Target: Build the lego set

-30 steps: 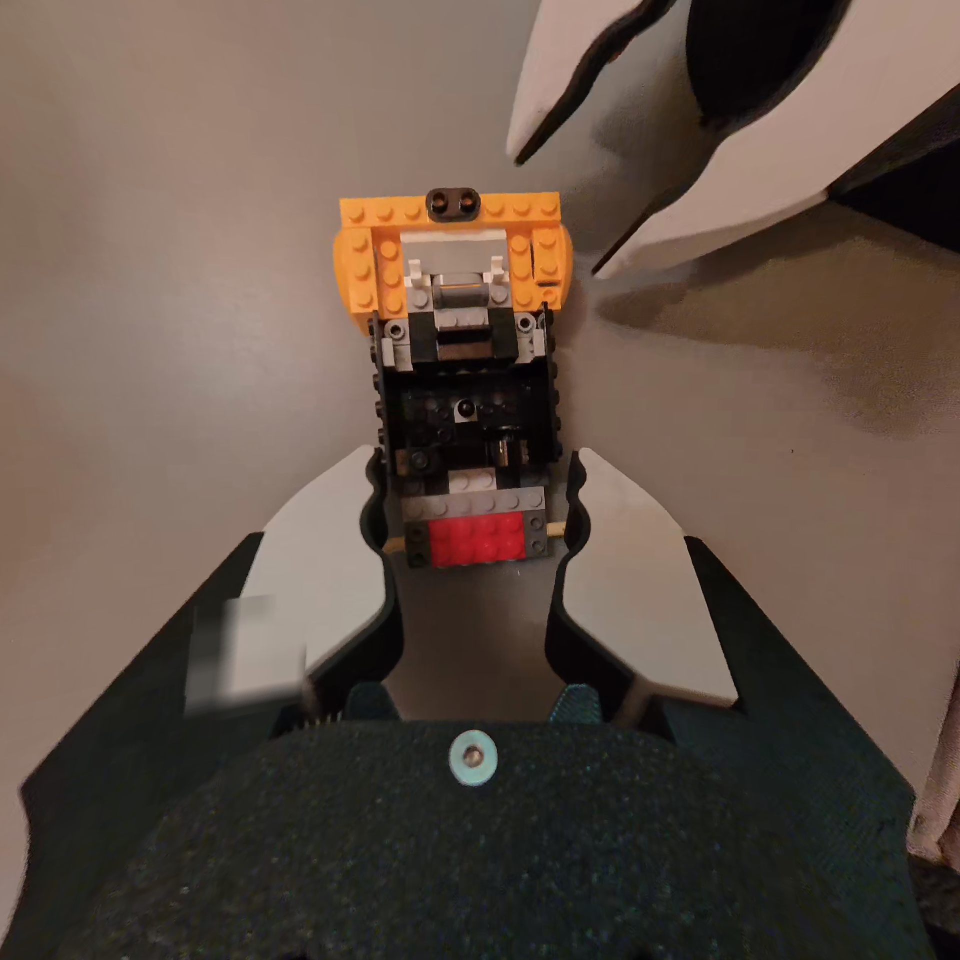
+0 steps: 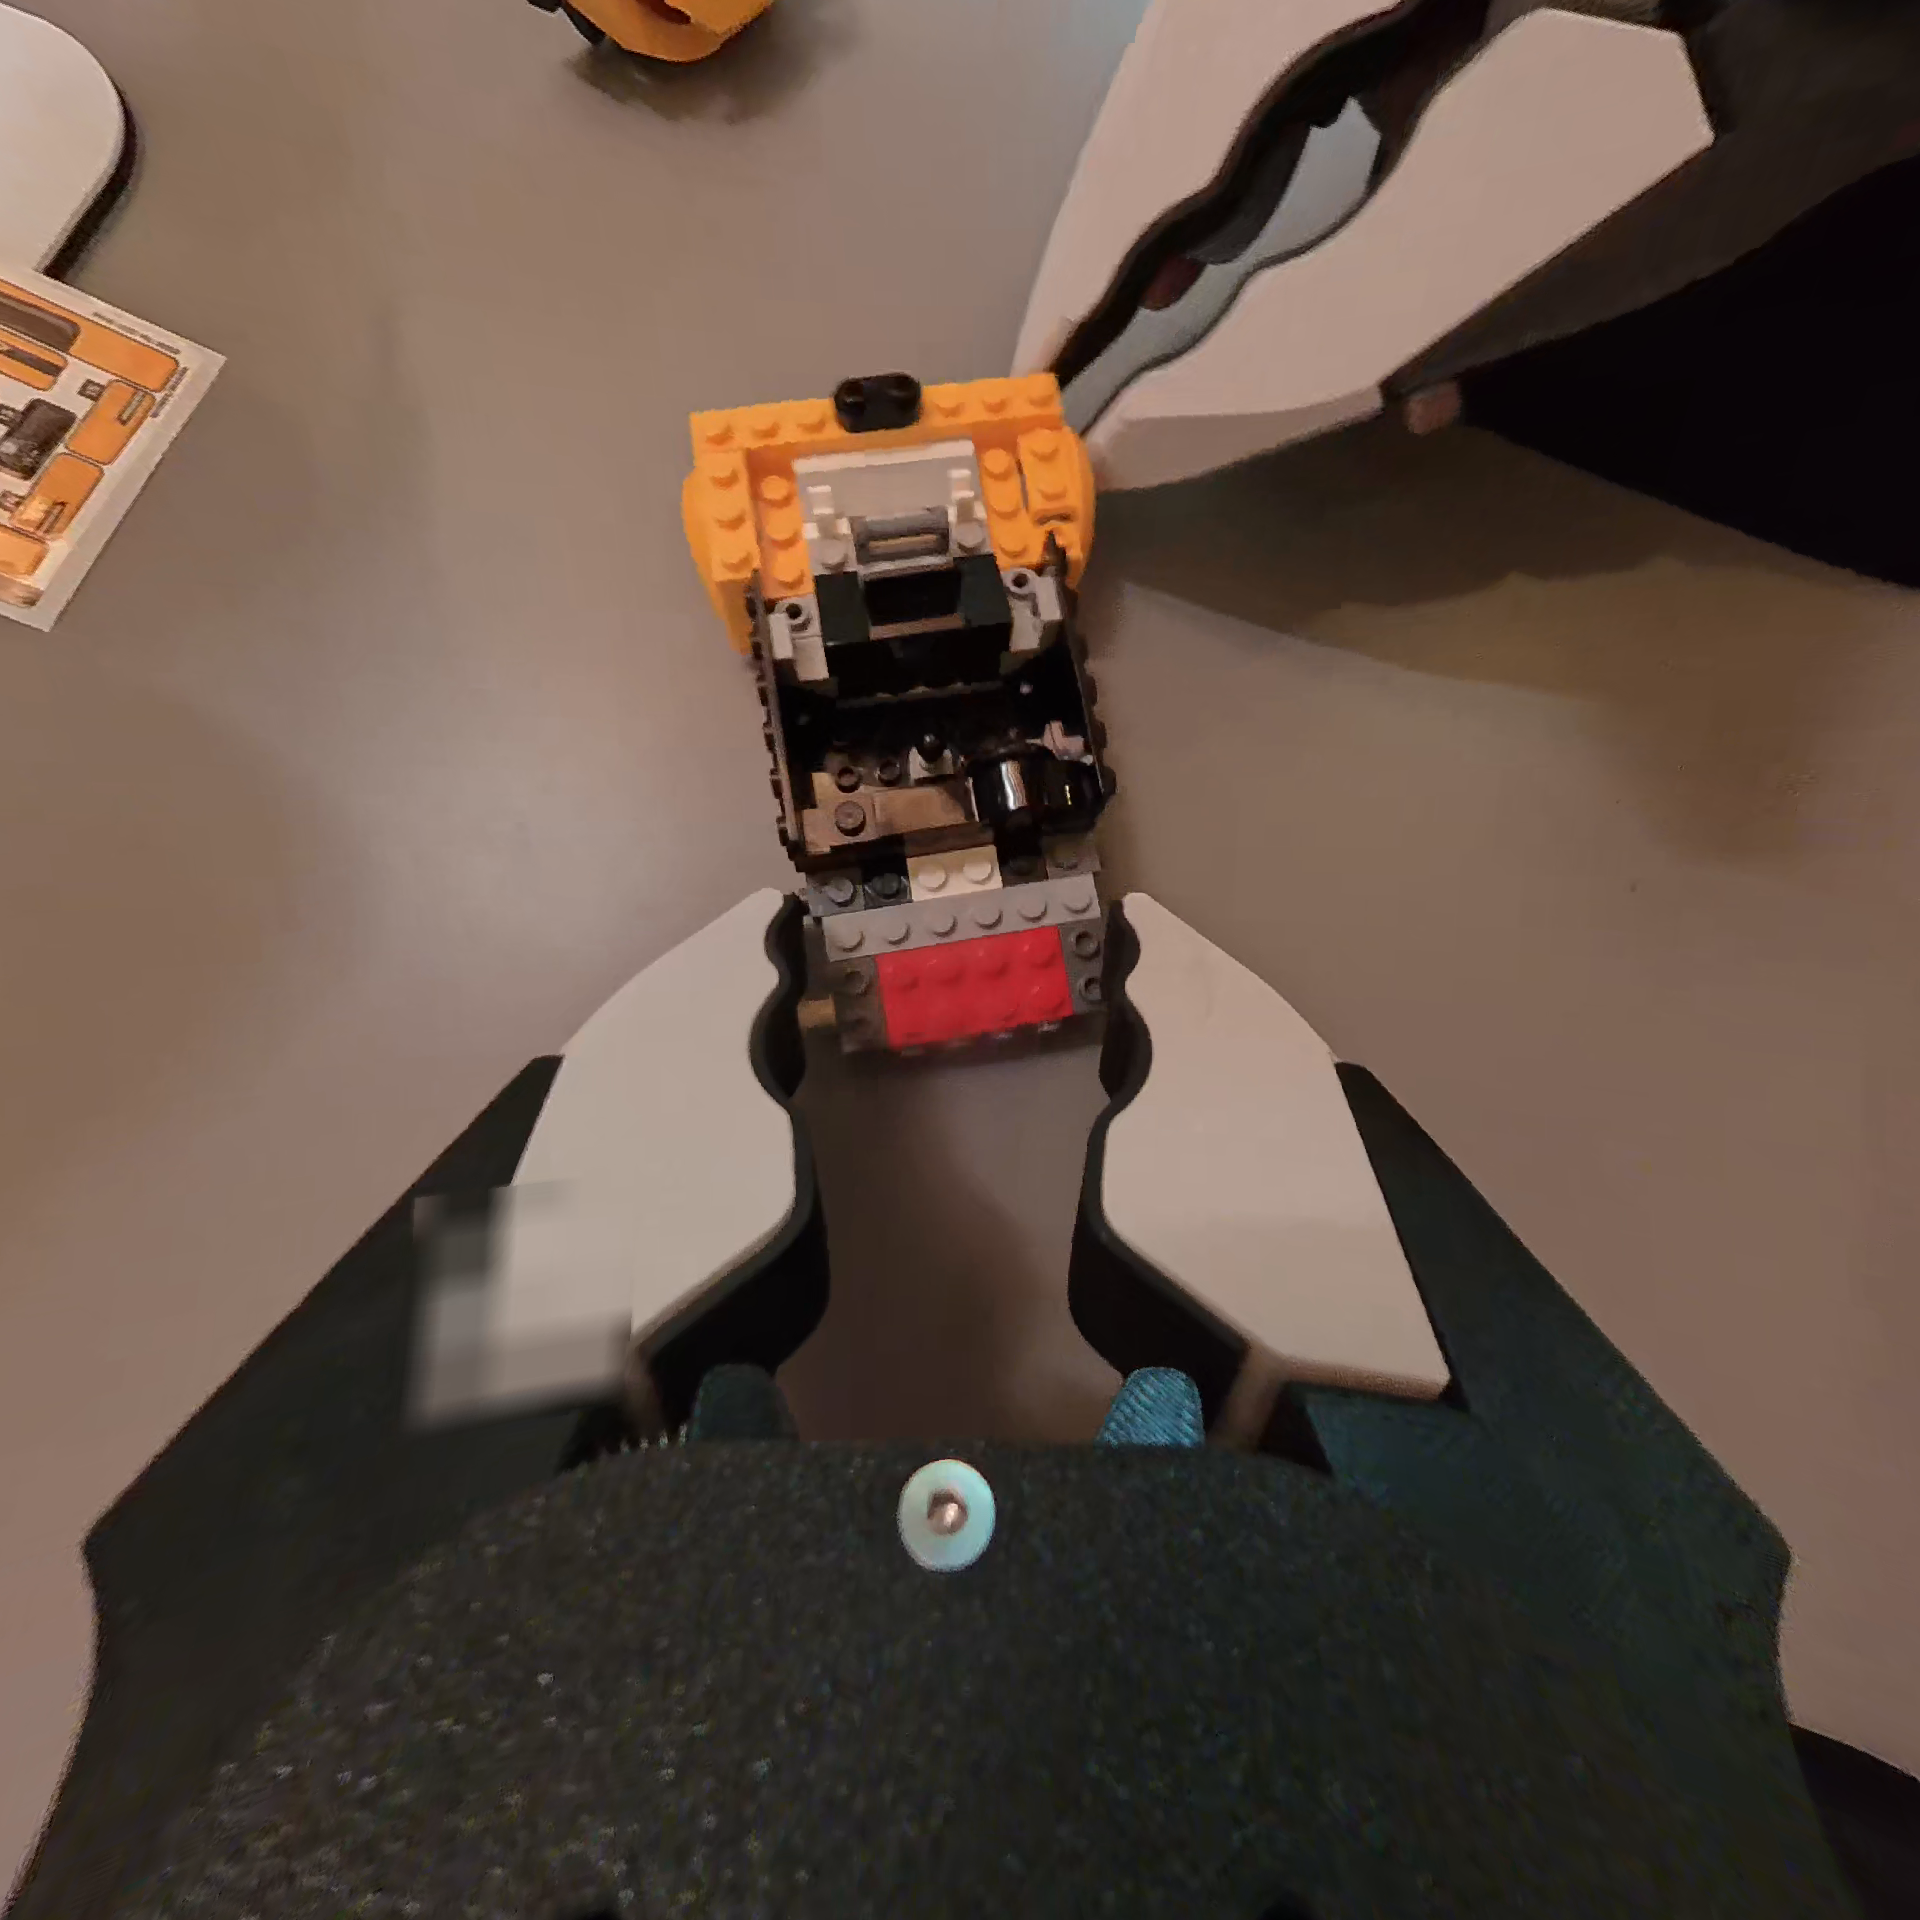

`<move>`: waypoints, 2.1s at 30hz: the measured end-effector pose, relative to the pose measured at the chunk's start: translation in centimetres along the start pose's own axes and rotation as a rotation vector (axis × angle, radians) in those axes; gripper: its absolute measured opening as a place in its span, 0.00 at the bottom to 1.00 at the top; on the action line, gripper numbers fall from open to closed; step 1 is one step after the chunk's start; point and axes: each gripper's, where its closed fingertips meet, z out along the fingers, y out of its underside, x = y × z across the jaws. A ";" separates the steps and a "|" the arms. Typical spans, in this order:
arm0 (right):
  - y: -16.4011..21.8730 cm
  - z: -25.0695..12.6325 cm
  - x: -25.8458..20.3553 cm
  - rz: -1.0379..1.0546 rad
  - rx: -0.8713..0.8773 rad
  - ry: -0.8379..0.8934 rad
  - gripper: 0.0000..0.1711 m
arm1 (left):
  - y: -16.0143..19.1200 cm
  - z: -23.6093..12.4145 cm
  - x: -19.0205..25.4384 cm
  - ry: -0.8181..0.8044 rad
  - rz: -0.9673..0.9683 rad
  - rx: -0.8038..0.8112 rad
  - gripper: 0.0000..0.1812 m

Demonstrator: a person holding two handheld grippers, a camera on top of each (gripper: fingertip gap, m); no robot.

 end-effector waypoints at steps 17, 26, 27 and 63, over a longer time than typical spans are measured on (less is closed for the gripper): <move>-1.4 2.9 3.4 -0.032 0.046 0.001 0.06 | -1.0 -2.7 2.3 0.192 -0.038 0.136 0.27; -6.8 -2.6 6.4 0.129 0.500 0.130 0.09 | 1.5 -17.4 -12.5 -0.627 -0.156 0.409 0.05; -6.8 -2.9 6.6 0.162 0.519 0.124 0.09 | 2.8 -17.6 -12.9 -0.636 -0.170 0.358 0.02; -6.7 -1.4 3.9 0.123 0.452 -0.126 0.06 | -1.1 -6.6 -5.8 -0.087 0.043 0.173 0.04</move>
